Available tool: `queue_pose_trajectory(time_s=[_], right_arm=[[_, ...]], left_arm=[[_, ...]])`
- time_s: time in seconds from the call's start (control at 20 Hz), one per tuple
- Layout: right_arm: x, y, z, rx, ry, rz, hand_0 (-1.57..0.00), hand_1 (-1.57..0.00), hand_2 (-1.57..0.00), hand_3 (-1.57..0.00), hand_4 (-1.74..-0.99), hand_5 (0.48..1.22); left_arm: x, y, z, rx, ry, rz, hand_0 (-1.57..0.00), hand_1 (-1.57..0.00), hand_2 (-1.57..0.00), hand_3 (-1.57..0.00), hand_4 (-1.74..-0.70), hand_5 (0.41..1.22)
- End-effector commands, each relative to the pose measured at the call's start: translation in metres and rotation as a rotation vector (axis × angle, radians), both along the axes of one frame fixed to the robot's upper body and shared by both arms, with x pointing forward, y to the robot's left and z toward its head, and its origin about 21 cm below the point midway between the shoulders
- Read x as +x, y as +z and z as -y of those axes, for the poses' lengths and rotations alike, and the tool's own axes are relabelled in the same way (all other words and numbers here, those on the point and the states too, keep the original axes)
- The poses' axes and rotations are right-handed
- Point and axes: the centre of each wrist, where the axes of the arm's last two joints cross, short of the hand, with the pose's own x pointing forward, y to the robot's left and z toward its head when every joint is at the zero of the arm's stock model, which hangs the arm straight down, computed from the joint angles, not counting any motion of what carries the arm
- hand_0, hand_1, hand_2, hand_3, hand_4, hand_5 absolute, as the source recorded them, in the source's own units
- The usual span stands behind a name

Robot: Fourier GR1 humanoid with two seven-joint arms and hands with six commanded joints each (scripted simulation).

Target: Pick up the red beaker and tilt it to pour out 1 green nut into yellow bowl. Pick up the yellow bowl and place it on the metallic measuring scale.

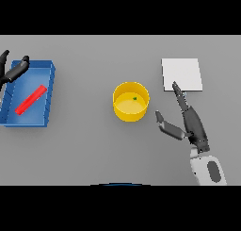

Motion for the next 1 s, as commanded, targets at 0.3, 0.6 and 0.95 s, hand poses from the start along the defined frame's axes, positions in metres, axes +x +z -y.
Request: queue_pose_trajectory(time_s=[0.3,0.6,0.95], right_arm=[[0.04,0.039,-0.014,-0.56,0.298,0.053,0.0,0.0,0.0,0.0,-1.22,0.701],[0.067,0.054,-0.034,-0.941,0.562,0.141,0.0,0.0,0.0,0.0,-1.216,0.706],[0.089,0.047,-0.063,-1.168,0.738,0.12,0.0,0.0,0.0,0.0,-1.223,0.704]], left_arm=[[0.002,0.002,0.007,-0.033,-0.007,0.021,-0.01,-0.01,-0.01,0.0,-0.72,0.664],[-0.001,-0.005,0.009,-0.041,-0.024,0.006,0.0,0.0,0.0,0.0,-0.71,0.68],[-0.003,-0.003,0.004,-0.052,-0.021,0.01,0.0,0.0,0.0,0.0,-0.72,0.688]])
